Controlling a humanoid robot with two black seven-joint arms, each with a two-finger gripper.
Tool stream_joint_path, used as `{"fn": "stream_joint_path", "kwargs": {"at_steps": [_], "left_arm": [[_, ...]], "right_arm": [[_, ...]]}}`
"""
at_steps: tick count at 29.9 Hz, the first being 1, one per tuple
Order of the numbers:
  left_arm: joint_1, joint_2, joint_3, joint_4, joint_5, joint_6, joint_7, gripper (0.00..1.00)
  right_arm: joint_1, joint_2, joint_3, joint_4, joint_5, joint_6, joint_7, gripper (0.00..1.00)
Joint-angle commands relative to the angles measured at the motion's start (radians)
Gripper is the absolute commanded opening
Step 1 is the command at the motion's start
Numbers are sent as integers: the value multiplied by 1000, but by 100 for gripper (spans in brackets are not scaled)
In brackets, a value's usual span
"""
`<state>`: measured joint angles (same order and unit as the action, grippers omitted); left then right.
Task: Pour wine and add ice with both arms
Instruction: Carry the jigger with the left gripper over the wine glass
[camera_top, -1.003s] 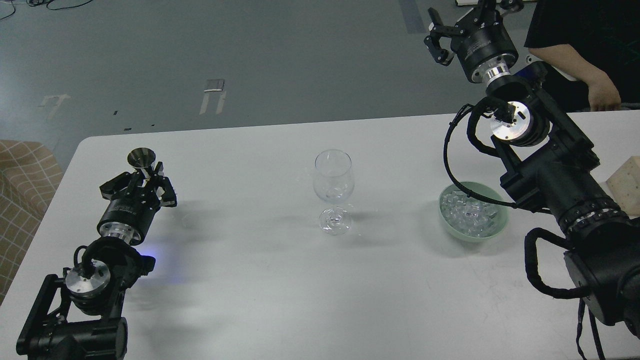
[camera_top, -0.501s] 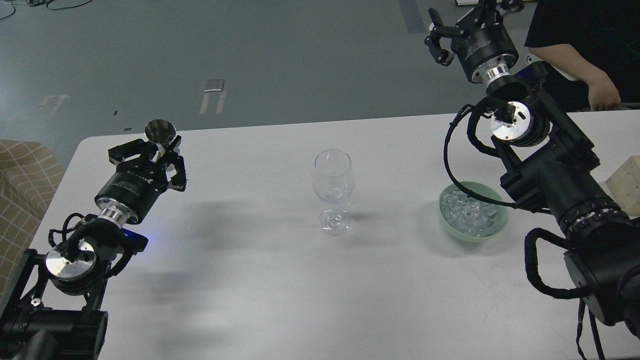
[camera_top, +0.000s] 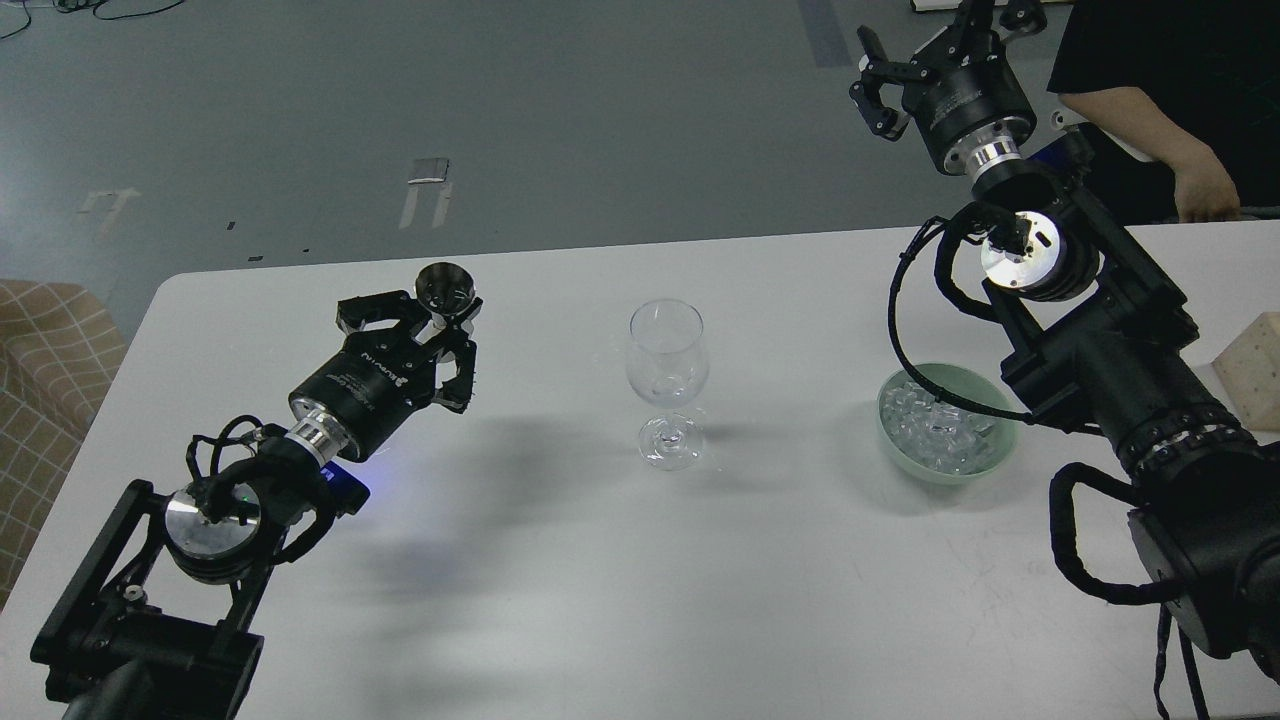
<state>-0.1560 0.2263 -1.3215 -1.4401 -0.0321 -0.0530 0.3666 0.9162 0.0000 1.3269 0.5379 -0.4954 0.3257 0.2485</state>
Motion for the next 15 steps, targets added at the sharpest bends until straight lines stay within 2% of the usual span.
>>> {"fn": "stream_joint_path", "kwargs": {"at_steps": [1,15], "left_arm": [[-28,-7,27,-13,0,21,9,0],[-128,-13,93,-16,4,91,11,0]], "right_arm": [[-3,0,0,2,0,0,-1,100],[-16,0,0,10,1,0,0,100]]}}
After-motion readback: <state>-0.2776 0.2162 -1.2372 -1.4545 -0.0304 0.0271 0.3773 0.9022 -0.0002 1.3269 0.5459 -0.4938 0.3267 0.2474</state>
